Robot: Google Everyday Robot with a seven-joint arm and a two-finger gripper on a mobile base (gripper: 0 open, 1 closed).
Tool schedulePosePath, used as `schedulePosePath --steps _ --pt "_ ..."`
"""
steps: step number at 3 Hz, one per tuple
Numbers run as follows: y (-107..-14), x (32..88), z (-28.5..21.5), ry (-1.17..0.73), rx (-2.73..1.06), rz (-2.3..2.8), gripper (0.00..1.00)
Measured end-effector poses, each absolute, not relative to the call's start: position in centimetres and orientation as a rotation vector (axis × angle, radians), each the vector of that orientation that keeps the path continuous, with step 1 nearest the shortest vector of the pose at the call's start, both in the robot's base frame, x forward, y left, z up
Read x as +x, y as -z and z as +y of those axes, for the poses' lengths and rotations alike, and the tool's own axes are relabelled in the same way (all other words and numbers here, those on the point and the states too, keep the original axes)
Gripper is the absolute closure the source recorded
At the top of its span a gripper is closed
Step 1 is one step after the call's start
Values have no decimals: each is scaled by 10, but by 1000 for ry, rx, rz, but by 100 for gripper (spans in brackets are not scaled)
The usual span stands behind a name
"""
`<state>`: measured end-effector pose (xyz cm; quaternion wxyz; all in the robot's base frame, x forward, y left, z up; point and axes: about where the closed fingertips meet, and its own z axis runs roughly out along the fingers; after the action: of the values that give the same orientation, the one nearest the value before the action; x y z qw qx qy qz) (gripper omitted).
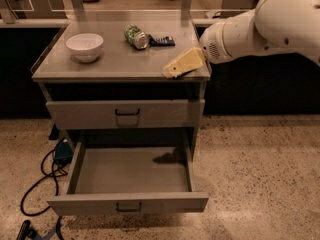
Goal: Place rxbar chocolate into middle drawer
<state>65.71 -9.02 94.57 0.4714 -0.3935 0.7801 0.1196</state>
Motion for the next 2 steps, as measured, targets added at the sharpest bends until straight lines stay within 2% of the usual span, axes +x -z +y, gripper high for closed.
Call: schedulePosePath --steps 2 --pt "-899 728 -112 -19 -852 2006 0"
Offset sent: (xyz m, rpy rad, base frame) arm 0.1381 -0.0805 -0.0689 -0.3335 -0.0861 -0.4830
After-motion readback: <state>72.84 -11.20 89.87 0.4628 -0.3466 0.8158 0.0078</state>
